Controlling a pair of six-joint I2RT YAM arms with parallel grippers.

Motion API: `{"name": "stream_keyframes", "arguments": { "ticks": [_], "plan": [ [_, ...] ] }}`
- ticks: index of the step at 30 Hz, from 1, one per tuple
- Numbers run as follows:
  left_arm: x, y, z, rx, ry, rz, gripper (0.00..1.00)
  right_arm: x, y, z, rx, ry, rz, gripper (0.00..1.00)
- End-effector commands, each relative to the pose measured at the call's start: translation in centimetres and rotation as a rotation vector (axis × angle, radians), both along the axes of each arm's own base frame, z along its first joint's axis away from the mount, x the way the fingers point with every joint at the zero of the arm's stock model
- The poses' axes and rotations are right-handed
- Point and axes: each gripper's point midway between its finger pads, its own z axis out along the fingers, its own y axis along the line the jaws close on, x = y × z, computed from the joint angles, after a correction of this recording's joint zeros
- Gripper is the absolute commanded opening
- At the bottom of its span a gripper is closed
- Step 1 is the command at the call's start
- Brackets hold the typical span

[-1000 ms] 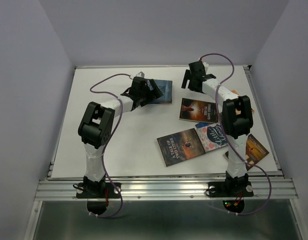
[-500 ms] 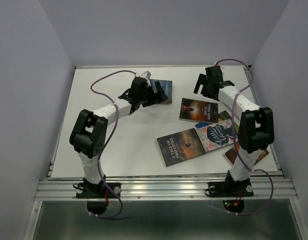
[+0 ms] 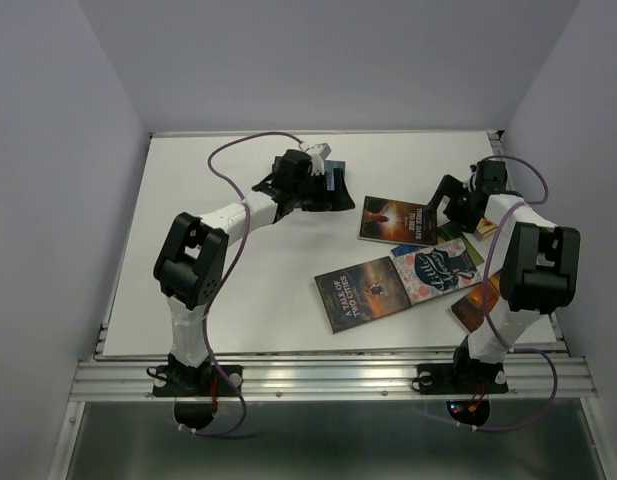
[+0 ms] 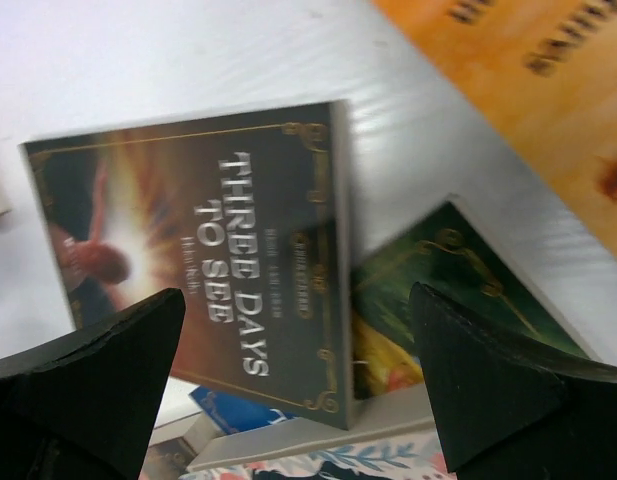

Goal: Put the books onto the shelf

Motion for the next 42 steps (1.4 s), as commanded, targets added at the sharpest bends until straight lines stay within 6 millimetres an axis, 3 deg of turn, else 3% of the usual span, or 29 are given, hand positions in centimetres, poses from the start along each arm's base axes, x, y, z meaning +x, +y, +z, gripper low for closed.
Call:
{"name": "stream_keyframes", "arguments": {
  "ticks": [1, 10, 12, 19, 25, 28, 30, 31, 32, 34, 35, 38, 39, 42],
  "plan": [
    [0.7, -3.0, 1.0, 0.006, -0.045, -0.106, 0.98, 2.3, 3.8, 4.5, 0.088, -0.223, 0.241, 1.00],
    [1.2, -4.7, -4.0, 0.134, -0.001, -0.123, 0.98, 3.0, 2.1, 1.3, 0.069, -0.155, 0.187, 1.00],
    [1.3, -4.9, -4.3, 0.173, 0.005, -0.119, 0.98, 3.1, 1.7, 0.9, 0.071, -0.145, 0.176, 1.00],
    [1.3, -6.5, -7.2, 0.203, 0.038, -0.127, 0.84, 2.7, 2.7, -1.0, 0.139, -0.101, 0.201, 1.00],
    [2.2, -6.4, -9.2, 0.245, 0.065, -0.090, 0.65, 0.9, 3.5, -2.1, 0.246, -0.037, 0.193, 1.00],
    [1.9, -6.6, -10.3, 0.240, 0.094, -0.100, 0.50, -0.5, 4.0, -2.3, 0.301, 0.000, 0.188, 1.00],
    [1.3, -6.9, -11.4, 0.239, 0.119, -0.115, 0.29, -1.0, 4.5, -2.0, 0.351, 0.002, 0.202, 1.00],
    [1.1, -7.1, -11.4, 0.236, 0.123, -0.121, 0.29, -1.1, 4.5, -2.1, 0.355, 0.007, 0.199, 1.00],
    [0.8, -7.3, -11.6, 0.234, 0.128, -0.132, 0.21, -1.4, 5.3, -1.6, 0.407, -0.001, 0.232, 1.00],
    [0.2, -7.8, -11.7, 0.238, 0.127, -0.148, 0.15, -1.6, 6.1, -1.1, 0.464, -0.008, 0.263, 0.98],
    [-0.1, -7.9, -12.0, 0.242, 0.131, -0.153, 0.13, -1.5, 6.8, -0.3, 0.511, -0.035, 0.292, 0.96],
    [-1.0, -8.2, -12.4, 0.244, 0.145, -0.167, 0.10, -1.1, 7.6, 1.9, 0.577, -0.102, 0.334, 0.76],
    [-1.1, -8.3, -12.4, 0.244, 0.147, -0.166, 0.10, -1.0, 7.8, 2.4, 0.591, -0.114, 0.344, 0.63],
    [-1.6, -8.3, -12.8, 0.243, 0.160, -0.164, 0.10, -0.8, 8.3, 4.2, 0.622, -0.167, 0.384, 0.43]
  ]
}}
